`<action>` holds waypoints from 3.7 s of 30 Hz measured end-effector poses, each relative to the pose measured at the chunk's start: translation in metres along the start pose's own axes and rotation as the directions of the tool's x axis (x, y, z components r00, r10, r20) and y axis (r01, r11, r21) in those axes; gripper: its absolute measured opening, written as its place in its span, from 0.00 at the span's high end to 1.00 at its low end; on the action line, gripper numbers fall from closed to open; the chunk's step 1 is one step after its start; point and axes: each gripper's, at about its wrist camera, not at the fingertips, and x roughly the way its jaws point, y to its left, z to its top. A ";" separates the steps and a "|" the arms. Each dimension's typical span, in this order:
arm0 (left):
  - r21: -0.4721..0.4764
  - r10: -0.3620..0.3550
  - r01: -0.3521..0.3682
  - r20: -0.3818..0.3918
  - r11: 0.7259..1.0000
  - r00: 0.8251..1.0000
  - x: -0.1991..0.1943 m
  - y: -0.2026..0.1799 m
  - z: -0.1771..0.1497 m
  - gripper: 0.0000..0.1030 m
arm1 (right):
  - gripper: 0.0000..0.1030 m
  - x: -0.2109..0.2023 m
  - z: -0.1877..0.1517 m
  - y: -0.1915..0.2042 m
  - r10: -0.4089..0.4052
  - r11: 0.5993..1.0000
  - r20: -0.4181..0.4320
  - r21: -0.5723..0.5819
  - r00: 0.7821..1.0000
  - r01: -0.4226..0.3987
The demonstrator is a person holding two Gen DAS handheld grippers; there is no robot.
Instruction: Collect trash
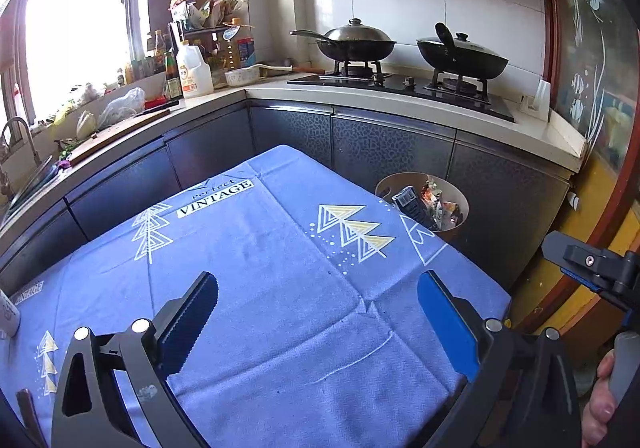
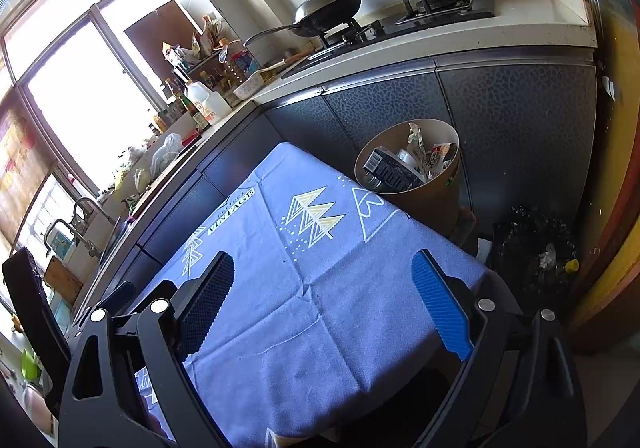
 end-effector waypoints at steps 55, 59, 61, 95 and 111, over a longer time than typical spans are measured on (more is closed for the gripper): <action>-0.029 0.043 -0.045 -0.044 0.999 0.998 0.010 0.002 -0.007 0.04 | 0.13 0.011 -0.001 0.001 -0.010 0.999 -0.027 -0.040 1.000 0.009; -0.021 0.046 -0.047 -0.047 0.999 0.998 0.011 0.000 -0.007 0.04 | 0.13 0.011 -0.002 0.001 -0.010 0.999 -0.029 -0.040 1.000 0.009; -0.019 0.047 -0.048 -0.048 0.999 0.998 0.012 -0.001 -0.007 0.04 | 0.13 0.011 -0.002 0.001 -0.011 0.999 -0.029 -0.039 1.000 0.010; -0.010 0.045 -0.046 -0.059 0.999 0.997 0.018 0.001 -0.015 0.04 | 0.13 0.019 -0.003 -0.007 -0.008 1.000 -0.045 -0.022 0.999 0.007; 0.009 0.042 -0.042 -0.040 0.999 0.998 0.017 0.002 -0.015 0.04 | 0.13 0.020 -0.003 -0.008 -0.010 1.000 -0.043 -0.021 0.999 0.009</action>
